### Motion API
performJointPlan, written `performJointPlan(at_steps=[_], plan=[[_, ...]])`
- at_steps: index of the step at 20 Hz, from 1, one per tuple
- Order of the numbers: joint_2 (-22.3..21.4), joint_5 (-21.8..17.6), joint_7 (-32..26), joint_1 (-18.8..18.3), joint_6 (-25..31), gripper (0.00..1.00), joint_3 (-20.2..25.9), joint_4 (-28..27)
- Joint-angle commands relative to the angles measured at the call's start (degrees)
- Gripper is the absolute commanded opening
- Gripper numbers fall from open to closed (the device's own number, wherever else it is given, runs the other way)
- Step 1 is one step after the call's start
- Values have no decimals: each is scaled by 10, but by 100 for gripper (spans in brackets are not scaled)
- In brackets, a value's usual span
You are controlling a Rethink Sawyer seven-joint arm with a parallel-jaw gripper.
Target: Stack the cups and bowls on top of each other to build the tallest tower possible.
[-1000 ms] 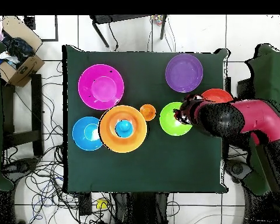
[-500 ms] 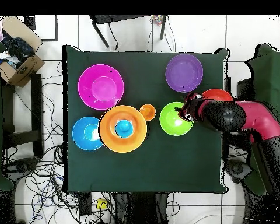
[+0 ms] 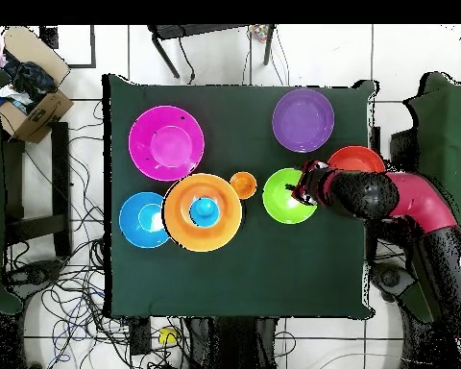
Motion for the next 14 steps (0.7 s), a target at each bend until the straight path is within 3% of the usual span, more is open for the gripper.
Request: performJointPlan(at_steps=[1,4,5,14], plan=[[-12,-32,-150,28,70,100,-54,-15],[-36,-22,-136,29,76,100,-46,5],[-22,-30,-160,15,77,100,-55,-8],[-32,-28,-151,10,81,100,-57,7]])
